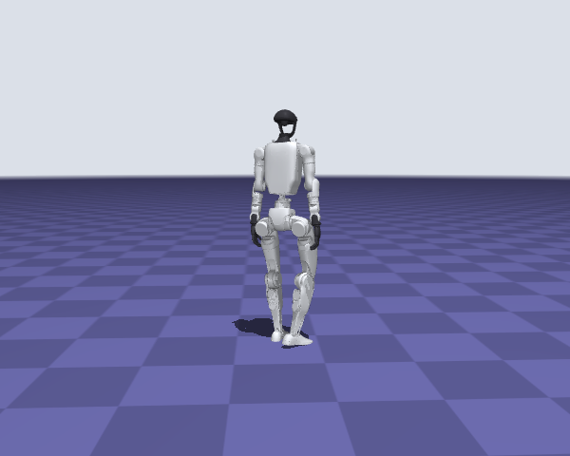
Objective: Upper body actions
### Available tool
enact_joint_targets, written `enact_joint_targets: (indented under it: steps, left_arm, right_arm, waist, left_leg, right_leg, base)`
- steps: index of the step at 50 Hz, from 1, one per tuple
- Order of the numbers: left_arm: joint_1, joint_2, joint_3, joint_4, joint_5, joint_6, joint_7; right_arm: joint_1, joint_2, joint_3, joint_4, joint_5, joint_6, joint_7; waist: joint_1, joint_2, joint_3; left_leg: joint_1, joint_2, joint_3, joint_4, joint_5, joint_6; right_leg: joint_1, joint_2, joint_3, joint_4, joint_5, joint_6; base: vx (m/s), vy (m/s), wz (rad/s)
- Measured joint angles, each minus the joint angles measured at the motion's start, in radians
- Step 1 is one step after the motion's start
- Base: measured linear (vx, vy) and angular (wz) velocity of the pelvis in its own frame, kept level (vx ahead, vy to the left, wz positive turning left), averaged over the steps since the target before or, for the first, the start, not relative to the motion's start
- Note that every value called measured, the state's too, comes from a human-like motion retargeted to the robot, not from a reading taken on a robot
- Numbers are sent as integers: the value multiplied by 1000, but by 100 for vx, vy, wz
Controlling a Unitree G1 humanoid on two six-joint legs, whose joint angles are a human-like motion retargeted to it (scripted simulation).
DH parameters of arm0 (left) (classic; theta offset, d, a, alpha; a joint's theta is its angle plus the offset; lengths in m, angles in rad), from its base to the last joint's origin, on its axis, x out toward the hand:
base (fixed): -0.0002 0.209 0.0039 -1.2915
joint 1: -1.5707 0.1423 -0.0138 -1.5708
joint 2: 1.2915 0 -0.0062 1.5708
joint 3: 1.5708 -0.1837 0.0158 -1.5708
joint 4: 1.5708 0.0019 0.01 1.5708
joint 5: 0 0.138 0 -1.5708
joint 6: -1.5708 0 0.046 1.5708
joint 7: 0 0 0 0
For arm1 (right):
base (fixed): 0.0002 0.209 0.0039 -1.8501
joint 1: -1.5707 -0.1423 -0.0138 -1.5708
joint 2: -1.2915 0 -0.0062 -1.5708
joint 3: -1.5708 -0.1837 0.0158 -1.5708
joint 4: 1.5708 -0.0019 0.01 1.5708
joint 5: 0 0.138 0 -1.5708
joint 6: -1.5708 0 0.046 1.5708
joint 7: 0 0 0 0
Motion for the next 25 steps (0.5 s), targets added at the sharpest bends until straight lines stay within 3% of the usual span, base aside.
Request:
enact_joint_targets:
  steps: [3,5,6,9,13,17,20,25]
  left_arm:
    - [-3,2,11,4,11,11,-7]
    - [4,2,11,10,11,14,4]
    - [8,4,12,15,11,18,10]
    - [18,7,13,36,16,30,26]
    - [44,-16,16,57,-20,18,57]
    - [94,-32,43,46,-21,-19,48]
    - [102,-44,77,53,-11,-47,139]
    - [72,-55,103,90,-117,-71,234]
  right_arm:
    - [-18,4,11,-14,11,-5,-1]
    - [-18,8,13,-22,16,-11,2]
    - [-15,12,12,-24,16,-13,7]
    - [-5,19,2,-16,3,-15,35]
    - [-5,16,-16,-8,-40,11,74]
    - [-7,19,4,-19,-88,10,78]
    - [-12,17,14,-13,-77,4,75]
    - [-5,11,-2,5,-40,7,84]
  waist:
    - [-27,-34,39]
    - [-24,-60,60]
    - [-17,-64,63]
    - [19,-70,48]
    - [93,-69,12]
    - [31,-56,-30]
    - [29,-48,-57]
    - [55,-56,-53]
  left_leg:
    - [49,-61,-65,-25,13,-1]
    - [90,-102,-96,-33,13,-2]
    - [106,-108,-114,-35,12,-5]
    - [135,-118,-160,-36,10,-15]
    - [170,-116,-171,-65,11,-22]
    - [193,-120,-226,-95,24,-31]
    - [199,-111,-216,-119,29,-42]
    - [208,-113,-227,-111,19,-53]
  right_leg:
    - [-16,21,231,-156,-25,26]
    - [-5,-1,311,-240,49,85]
    - [9,6,343,-251,51,82]
    - [60,-11,233,-268,37,66]
    - [117,12,222,-321,40,49]
    - [164,28,160,-367,40,34]
    - [159,37,158,-363,31,26]
    - [186,52,147,-377,28,5]
  base:
    - [-4,-17,145]
    - [4,-5,108]
    - [10,0,95]
    - [13,3,82]
    - [9,6,26]
    - [7,4,72]
    - [-3,1,12]
    - [-8,-3,12]
